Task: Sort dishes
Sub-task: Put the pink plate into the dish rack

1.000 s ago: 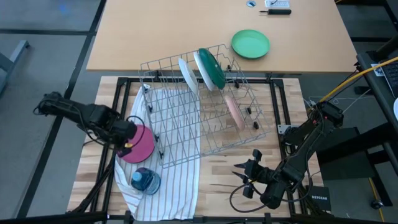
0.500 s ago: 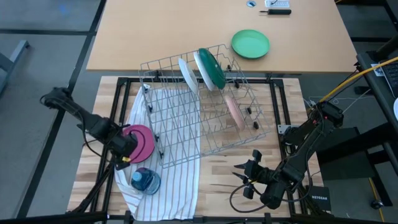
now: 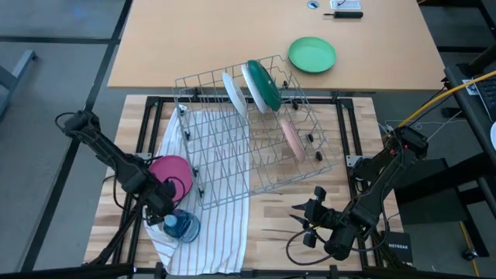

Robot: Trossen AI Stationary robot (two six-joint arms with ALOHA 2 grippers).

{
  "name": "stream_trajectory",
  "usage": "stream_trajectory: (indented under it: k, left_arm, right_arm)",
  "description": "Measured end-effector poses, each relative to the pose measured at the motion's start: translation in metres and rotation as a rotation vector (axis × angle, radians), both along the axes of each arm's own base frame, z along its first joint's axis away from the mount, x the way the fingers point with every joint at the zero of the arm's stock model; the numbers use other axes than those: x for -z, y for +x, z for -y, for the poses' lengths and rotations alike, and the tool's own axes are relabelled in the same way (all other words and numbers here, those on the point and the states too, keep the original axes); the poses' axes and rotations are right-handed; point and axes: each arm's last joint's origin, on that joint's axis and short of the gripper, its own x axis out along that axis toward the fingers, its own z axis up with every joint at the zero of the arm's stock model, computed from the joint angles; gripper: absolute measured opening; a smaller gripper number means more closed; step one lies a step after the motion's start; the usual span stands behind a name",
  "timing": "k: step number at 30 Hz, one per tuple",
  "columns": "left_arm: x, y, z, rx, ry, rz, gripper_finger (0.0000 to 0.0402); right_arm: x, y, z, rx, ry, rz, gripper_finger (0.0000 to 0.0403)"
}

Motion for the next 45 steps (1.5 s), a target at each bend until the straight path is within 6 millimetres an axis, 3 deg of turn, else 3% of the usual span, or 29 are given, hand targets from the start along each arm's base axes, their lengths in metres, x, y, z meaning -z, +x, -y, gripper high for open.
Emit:
stream_trajectory:
  k: [16,45]
  left_arm:
    - [0.023,0.013,0.008,0.041,0.203,0.014,0.0150]
    - [0.024,0.020,0.012,0.038,0.216,0.116,0.0150]
  right_arm:
    - [0.000,0.000,0.000,-0.005,-0.004,-0.001,0.0129]
    - [0.000,0.000,0.000,-0.009,-0.001,-0.006,0.0129]
